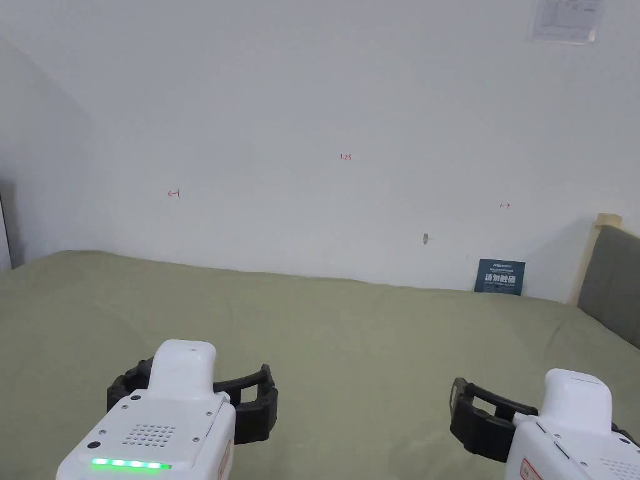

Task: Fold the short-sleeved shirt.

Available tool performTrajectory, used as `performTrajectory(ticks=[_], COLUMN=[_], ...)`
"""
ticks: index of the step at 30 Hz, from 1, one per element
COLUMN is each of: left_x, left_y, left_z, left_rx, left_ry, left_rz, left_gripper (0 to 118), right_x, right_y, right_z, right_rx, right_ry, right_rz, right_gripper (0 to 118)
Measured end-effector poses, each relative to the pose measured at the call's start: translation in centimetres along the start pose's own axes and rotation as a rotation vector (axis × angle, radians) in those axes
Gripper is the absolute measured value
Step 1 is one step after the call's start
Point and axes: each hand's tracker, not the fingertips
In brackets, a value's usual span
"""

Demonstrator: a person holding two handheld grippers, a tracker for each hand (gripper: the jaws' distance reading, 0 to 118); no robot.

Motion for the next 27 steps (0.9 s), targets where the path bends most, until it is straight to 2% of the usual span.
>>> performTrajectory(ticks=[4,18,27], left_x=[0.0,0.1,0.2], left_y=[0.1,0.5,1.1], left_z=[-0.1,-0.4,-0.4], left_rx=[-0.006,-0.019,-0.011], left_ry=[0.005,-0.008,-0.016], left_rz=[0.009,0.008,-0.002], left_gripper=[114,114,114], right_x=[0.0,-0.6,0.0], right_y=[-0.1,0.7,1.1], right_z=[-0.3,-0.1,-0.1], right_rx=[-0.011,-0.016,-0.027], right_ry=[-0.026,-0.02,-0.026], right_rz=[0.023,0.064,0.029], right_gripper=[118,118,118])
